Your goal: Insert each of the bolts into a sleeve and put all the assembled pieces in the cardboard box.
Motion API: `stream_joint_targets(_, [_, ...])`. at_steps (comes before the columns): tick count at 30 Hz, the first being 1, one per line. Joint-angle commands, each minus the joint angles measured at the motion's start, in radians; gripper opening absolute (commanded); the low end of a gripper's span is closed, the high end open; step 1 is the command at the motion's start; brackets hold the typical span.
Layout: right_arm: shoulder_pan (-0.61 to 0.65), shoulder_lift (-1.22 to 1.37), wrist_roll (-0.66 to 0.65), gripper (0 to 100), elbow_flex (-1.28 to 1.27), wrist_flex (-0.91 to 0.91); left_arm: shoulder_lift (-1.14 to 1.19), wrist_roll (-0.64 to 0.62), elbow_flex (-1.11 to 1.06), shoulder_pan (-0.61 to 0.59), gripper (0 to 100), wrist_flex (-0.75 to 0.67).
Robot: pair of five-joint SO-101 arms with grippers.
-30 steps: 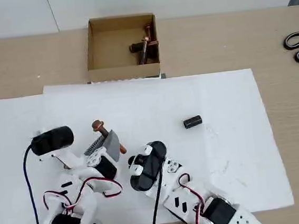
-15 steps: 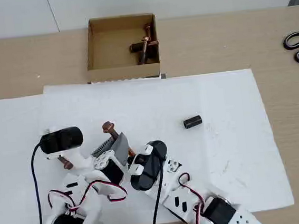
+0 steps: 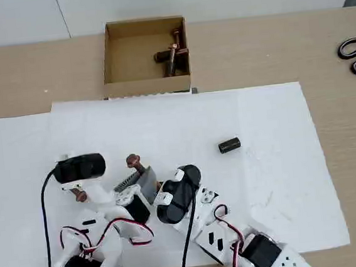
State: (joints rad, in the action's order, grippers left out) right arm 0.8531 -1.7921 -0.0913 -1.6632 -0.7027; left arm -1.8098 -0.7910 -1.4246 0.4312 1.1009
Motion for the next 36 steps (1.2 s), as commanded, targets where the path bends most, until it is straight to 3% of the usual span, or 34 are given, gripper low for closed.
stream_joint_targets(1, [-0.016, -0.01, 0.006, 0.4, 0.009, 0.033, -0.011, -0.002, 0.008, 0.077, 1, 0.028])
stream_joint_targets(19, [-0.016, -0.01, 0.005, 0.4, 0.012, 0.035, -0.011, 0.114, -0.117, 0.109, 1, -0.014])
stream_joint_targets(28, [-0.016, -0.01, 0.005, 0.4, 0.003, 0.035, -0.011, 0.115, -0.113, 0.106, 27, -0.014])
stream_joint_targets(36, [-0.018, -0.01, 0.005, 0.4, 0.002, 0.033, -0.011, 0.118, 0.021, 0.06, 28, 0.008])
